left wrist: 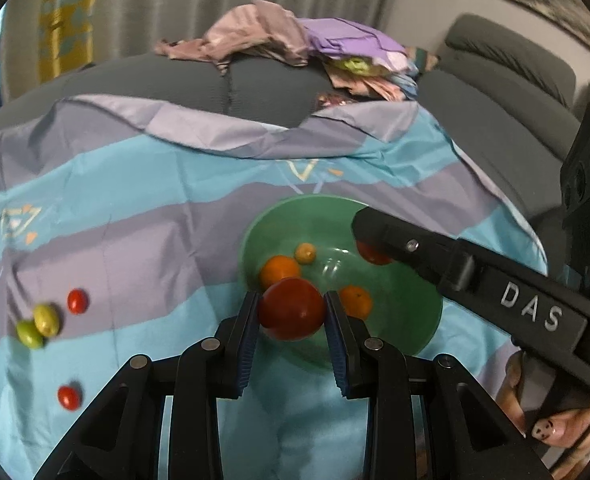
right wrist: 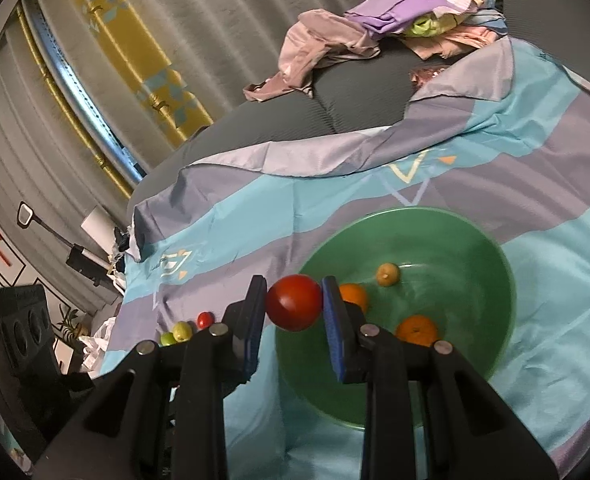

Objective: Organize fruits
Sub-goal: 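Carry the tomato toward the green bowl with the left tool while the right tool carries its tomato, then open both tools to drop the tomatoes into the green bowl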

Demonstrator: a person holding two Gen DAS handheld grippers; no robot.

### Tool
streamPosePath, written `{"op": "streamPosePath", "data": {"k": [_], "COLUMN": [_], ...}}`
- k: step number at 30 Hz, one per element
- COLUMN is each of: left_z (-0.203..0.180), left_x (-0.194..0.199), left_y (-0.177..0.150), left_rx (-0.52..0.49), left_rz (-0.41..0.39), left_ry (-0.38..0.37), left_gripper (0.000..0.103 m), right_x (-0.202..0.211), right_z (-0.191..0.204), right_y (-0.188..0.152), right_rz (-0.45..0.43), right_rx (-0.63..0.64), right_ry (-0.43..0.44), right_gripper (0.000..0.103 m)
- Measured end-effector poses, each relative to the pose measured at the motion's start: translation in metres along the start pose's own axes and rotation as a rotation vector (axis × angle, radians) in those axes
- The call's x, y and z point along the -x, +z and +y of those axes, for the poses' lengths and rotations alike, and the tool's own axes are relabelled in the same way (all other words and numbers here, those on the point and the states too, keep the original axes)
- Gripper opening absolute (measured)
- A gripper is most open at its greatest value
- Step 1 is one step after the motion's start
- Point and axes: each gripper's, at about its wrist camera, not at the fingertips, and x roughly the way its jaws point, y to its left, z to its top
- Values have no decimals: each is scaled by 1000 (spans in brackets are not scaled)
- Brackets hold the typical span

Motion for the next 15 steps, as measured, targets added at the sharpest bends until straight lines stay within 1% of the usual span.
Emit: {"op": "streamPosePath", "data": {"k": [3, 6, 15], "left_z": [-3, -2, 0], "left_x": [-5, -16, -34], "left_y": [-4, -8, -15], "left_rx": [-6, 11, 66], "left_rz": [-4, 31, 79], "left_ry": [-23, -49, -122], "left_gripper": [32, 32, 32], "right_x": [1, 0, -13], "right_z": [-7, -13, -26], "right_y": [2, 2, 2], "right_rz": [-6, -4, 34], "right_rx": [-16, -29, -48], "right_ry": [-12, -24, -68], "right_gripper": [29, 29, 30]}}
